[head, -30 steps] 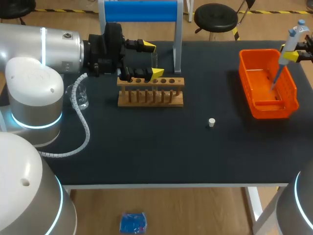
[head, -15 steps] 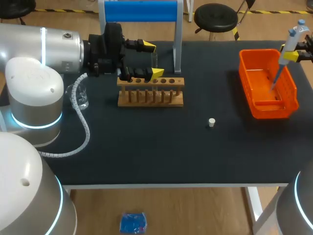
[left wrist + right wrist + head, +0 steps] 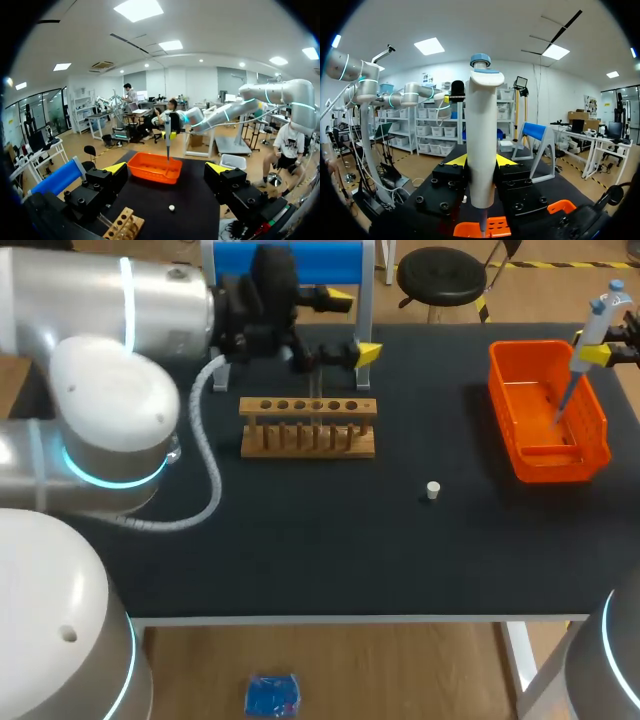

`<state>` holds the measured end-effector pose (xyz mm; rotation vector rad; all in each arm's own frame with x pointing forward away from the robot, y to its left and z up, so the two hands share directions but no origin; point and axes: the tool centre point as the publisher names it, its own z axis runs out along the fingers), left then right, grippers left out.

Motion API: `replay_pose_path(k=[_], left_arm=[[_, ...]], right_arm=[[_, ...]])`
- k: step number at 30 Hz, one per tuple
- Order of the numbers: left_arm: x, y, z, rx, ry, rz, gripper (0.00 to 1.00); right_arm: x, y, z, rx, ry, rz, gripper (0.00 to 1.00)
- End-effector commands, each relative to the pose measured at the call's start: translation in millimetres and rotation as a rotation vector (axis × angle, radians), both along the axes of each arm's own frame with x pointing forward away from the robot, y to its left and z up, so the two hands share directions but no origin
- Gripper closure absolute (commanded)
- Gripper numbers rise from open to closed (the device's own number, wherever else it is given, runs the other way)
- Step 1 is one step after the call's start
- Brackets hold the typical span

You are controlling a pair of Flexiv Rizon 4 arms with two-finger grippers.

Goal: Invert the test tube, pick up the pipette, mount the tip to pipette, aspirate from beaker and dispense into the tube, eject the tip, return the pipette, and cap with the stopper.

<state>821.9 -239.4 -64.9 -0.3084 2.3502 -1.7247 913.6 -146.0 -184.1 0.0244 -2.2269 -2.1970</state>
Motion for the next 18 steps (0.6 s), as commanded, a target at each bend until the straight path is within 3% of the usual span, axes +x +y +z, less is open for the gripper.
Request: replay_pose_path(k=[1, 11, 18], left_arm=[[35.0, -63.5, -4.0, 0.054, 0.007, -0.021, 0.00], [72.7, -125.0, -1.7, 0.053, -0.007, -0.119, 0.00], [77.7, -153.3, -2.3, 0.048, 0.025, -0.076, 0.00]], right_arm=[[1.3, -1.5, 0.1, -0.002, 0.000, 0.006, 1.00], [1.3, -1.5, 0.1, -0.002, 0.000, 0.006, 1.00], [1.3, -1.5, 0.1, -0.002, 0.000, 0.006, 1.00]])
